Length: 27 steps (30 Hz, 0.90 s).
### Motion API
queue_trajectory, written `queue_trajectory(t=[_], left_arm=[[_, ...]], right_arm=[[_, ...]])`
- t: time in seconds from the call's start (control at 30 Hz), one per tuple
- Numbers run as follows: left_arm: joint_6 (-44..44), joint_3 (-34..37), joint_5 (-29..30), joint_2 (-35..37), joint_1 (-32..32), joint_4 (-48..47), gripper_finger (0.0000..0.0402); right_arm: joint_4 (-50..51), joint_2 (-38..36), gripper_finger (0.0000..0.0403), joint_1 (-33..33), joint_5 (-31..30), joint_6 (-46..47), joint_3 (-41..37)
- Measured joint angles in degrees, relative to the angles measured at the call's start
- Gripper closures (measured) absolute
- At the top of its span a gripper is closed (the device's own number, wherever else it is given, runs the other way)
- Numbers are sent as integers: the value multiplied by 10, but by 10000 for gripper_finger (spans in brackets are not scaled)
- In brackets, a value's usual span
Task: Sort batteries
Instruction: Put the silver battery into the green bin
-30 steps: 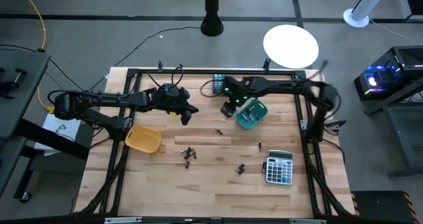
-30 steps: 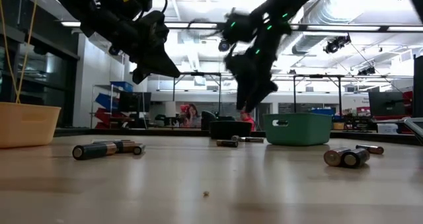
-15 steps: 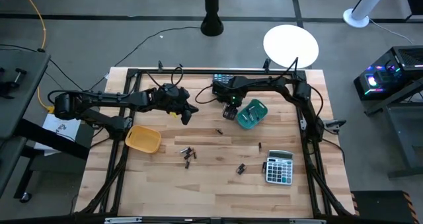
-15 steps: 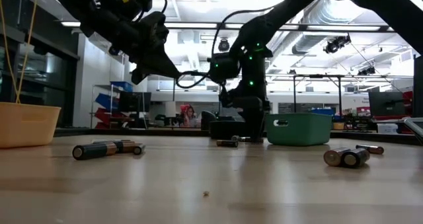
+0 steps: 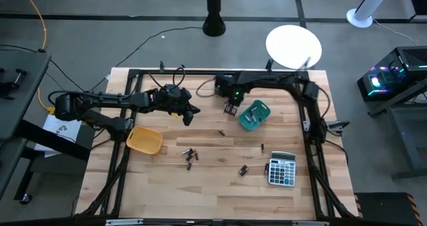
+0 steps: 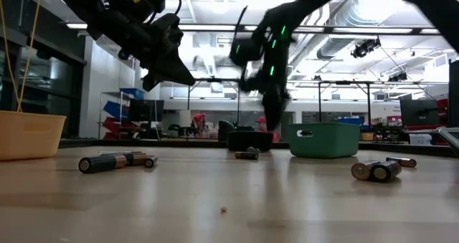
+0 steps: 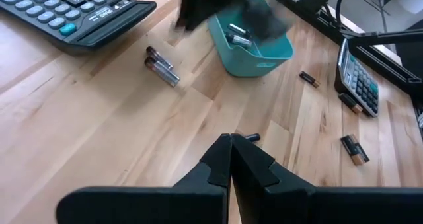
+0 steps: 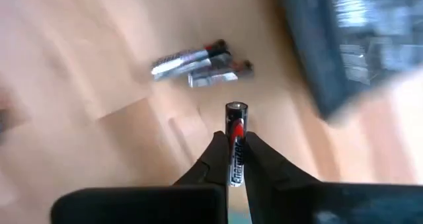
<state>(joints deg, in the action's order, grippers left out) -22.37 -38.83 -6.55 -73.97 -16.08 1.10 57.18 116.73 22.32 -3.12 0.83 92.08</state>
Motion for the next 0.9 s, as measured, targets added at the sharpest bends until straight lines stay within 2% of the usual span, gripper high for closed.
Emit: queue_trajectory(t=[0.17, 0.33, 0.5, 0.6, 0.77, 0.9], left_arm=[[0, 0, 0, 0, 0, 0, 401], [1, 0, 0, 0, 0, 0, 402], [5, 0, 25, 0, 0, 0, 401], [4, 0, 48, 0, -2, 4, 401], [1, -1, 88, -6, -26, 49, 402], [-12, -50, 88, -53, -59, 24, 401]], right_arm=[[73, -84, 392, 2, 4, 46, -18], [123, -158, 391, -5, 55, 102, -108], [36, -213, 354, -25, 66, 181, -231], [4, -223, 317, -32, 67, 216, -270], [-7, -228, 256, -33, 64, 235, -252], [-25, -228, 228, -31, 57, 238, -209]])
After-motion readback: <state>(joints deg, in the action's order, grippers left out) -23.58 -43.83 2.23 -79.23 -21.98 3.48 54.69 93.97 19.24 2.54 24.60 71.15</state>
